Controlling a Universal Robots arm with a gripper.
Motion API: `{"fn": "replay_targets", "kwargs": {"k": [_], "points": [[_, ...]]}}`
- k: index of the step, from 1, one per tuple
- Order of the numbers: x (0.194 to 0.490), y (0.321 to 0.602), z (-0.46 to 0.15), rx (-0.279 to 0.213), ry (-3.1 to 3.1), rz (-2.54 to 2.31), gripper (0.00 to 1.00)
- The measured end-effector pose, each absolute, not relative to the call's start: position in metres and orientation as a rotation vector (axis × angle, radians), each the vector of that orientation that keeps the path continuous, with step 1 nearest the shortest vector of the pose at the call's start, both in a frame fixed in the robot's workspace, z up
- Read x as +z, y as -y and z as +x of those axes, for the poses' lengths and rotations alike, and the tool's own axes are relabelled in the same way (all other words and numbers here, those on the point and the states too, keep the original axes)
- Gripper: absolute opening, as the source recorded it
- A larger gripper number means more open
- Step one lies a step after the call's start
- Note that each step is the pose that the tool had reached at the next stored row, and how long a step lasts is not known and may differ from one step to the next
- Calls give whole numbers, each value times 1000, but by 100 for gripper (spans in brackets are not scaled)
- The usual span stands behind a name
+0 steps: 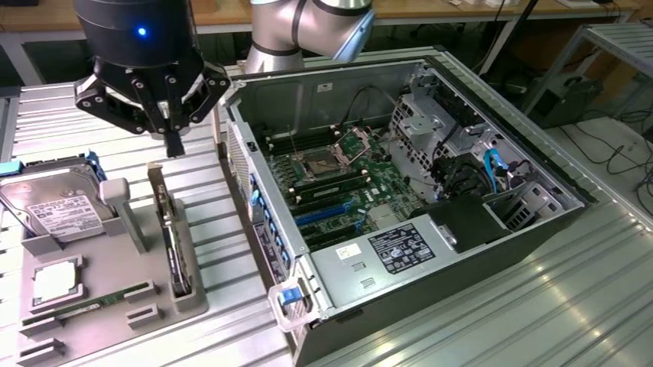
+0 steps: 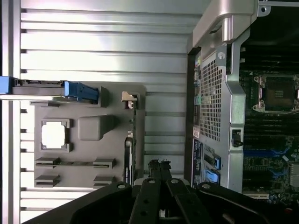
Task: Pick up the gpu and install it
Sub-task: 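Reach for the gpu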
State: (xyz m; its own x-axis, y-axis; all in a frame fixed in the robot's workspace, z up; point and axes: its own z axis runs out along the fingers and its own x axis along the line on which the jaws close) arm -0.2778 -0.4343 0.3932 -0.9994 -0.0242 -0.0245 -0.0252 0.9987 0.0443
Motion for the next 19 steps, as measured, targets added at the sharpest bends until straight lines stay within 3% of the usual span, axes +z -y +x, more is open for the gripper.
{"fn": "replay_targets", "kwargs": {"k": [19], "points": [[393,442,-316,70,-3117,-62,11]]}}
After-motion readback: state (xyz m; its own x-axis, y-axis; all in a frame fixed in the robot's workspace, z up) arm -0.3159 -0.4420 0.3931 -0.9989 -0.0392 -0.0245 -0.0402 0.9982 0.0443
